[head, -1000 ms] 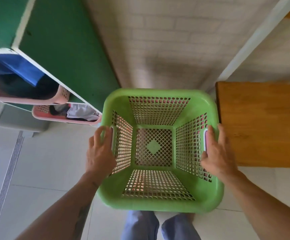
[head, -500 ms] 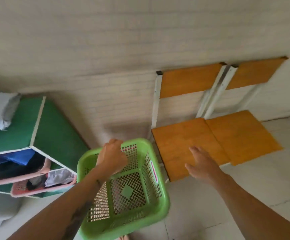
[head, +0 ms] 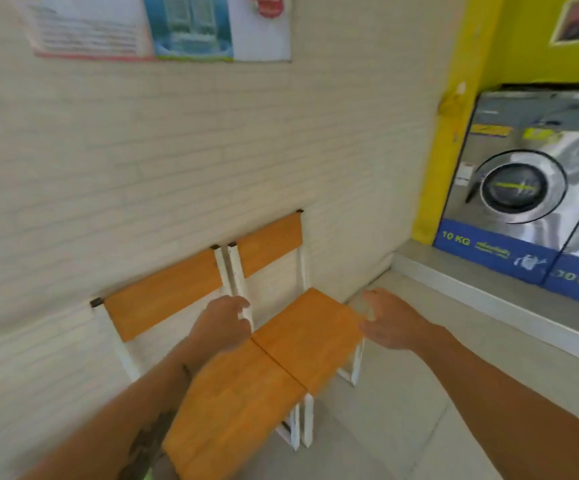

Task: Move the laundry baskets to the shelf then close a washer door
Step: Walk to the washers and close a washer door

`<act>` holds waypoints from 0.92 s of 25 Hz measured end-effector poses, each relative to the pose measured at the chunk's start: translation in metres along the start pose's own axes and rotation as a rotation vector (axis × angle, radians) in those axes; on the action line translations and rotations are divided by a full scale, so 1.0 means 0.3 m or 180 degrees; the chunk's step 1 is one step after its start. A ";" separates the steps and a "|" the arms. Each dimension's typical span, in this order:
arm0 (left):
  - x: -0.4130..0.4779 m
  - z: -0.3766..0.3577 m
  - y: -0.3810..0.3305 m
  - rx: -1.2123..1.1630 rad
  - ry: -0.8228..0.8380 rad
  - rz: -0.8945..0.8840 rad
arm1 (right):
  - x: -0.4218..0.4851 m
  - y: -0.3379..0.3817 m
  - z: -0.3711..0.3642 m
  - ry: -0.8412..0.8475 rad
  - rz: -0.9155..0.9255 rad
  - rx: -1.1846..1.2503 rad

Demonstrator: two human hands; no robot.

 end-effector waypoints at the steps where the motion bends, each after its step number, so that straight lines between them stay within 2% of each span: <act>1: 0.046 -0.061 -0.141 -0.0037 0.0050 -0.0157 | -0.018 -0.127 0.066 -0.0122 -0.0126 -0.0058; 9: 0.374 -0.478 -0.999 -0.0306 0.0641 -0.0941 | -0.097 -0.918 0.452 -0.0641 -0.1056 -0.0349; 16: 0.810 -0.833 -1.460 -0.0475 0.0830 -0.1476 | 0.078 -1.415 0.640 -0.0864 -0.1578 -0.0396; 20: 1.087 -1.029 -1.705 -0.0262 0.1004 -0.1808 | 0.225 -1.665 0.751 -0.1017 -0.1834 -0.0304; 23: 1.289 -1.148 -1.919 -0.0612 0.1091 -0.1861 | 0.291 -1.880 0.845 -0.1151 -0.2086 -0.0217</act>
Point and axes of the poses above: each hand's wrist, its own x-axis towards the middle knuckle, its own z-axis out of the back of the hand, y = z × x, the point moved 7 cm from there along x, towards the middle knuckle, and after that the axes turned 14 degrees about -x, right-handed, at the moved point
